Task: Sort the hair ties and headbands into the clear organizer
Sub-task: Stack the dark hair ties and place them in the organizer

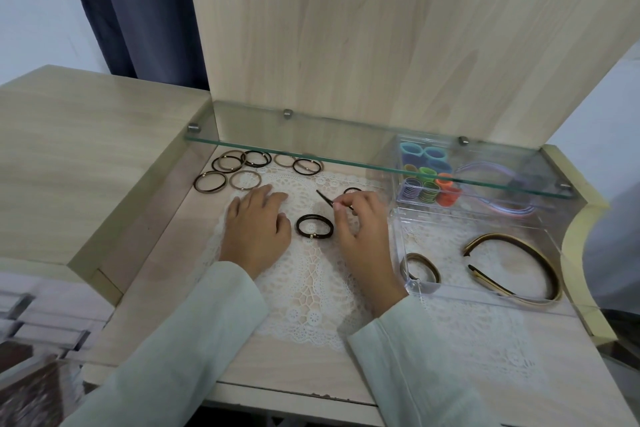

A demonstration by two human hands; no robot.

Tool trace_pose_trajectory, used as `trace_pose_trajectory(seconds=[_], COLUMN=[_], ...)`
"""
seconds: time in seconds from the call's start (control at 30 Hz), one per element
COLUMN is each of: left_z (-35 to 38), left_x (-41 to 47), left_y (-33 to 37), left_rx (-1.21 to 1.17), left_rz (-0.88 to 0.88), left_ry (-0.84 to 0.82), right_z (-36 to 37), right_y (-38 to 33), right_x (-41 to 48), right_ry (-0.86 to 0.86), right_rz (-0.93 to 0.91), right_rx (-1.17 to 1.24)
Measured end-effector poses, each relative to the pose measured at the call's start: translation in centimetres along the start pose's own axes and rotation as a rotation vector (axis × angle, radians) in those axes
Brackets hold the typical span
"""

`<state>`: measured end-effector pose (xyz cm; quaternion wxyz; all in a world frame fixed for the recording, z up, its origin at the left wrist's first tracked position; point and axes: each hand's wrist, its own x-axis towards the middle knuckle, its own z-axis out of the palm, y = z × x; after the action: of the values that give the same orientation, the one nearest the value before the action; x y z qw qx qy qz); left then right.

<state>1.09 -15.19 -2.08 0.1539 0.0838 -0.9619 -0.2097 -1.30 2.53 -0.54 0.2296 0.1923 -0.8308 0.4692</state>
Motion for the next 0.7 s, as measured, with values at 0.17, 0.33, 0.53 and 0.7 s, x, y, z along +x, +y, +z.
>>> trace_pose_trajectory(seconds=[0.17, 0.33, 0.53, 0.7], left_z=[0.0, 0.0, 0.1, 0.1], left_x=[0.0, 0.0, 0.0, 0.0], left_y=[0.0, -0.1, 0.0, 0.0], left_rx=[-0.008, -0.007, -0.016, -0.017], left_rz=[0.008, 0.013, 0.013, 0.010], left_ry=[0.008, 0.013, 0.009, 0.010], right_z=[-0.3, -0.2, 0.1, 0.1], right_y=[-0.5, -0.7, -0.9, -0.8], right_x=[-0.9, -1.5, -1.7, -1.7], right_ry=[-0.086, -0.104, -0.136, -0.152], right_rz=[-0.245, -0.372, -0.402, -0.377], right_rx=[-0.229, -0.441, -0.510, -0.512])
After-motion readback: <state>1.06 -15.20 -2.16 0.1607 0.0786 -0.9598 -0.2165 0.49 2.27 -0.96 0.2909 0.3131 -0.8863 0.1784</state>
